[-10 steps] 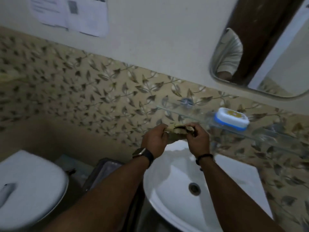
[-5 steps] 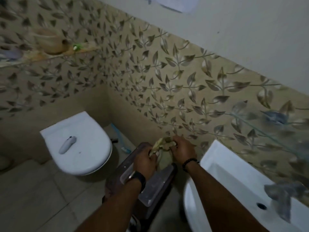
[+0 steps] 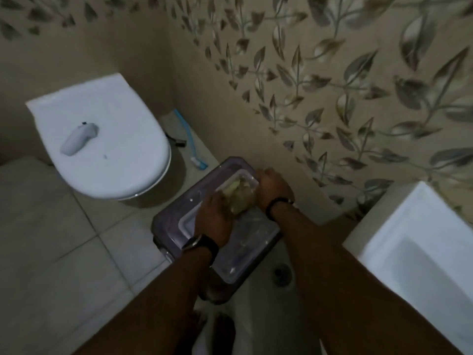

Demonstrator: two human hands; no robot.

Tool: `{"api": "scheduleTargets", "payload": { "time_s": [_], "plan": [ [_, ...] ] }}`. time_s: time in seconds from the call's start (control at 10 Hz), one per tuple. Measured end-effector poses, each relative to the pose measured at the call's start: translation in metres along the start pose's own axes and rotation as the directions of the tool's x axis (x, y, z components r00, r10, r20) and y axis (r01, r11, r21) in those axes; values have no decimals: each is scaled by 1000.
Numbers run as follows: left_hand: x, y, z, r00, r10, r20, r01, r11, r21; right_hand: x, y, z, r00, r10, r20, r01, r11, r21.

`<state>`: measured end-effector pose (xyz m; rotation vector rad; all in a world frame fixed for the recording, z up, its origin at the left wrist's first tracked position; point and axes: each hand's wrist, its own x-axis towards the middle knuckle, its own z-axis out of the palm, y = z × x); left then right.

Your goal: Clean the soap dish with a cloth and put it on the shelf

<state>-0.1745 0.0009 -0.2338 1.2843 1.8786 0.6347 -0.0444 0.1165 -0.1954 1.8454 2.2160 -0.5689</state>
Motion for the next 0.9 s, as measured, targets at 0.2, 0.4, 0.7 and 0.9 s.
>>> {"api": "scheduleTargets", "payload": {
  "time_s": [0.2,0.4,0.7,0.9],
  "plan": [
    [3,-21,29,980,141,139,-164,972,170,10,-23,51,922,-187,338,256,951,-174],
    [25,-33,32,952,197,233,-269,903,336,8,-5,71,896,-102,432,147,987,-72],
    [26,-25,19,956,196,220,-244,945,220,3,-6,58,920,-213,328,265,956,-124],
    [28,9,-11,950,310,45,-314,943,115,-12,-14,13,959,-279,50,283,937,-204]
  ]
}}
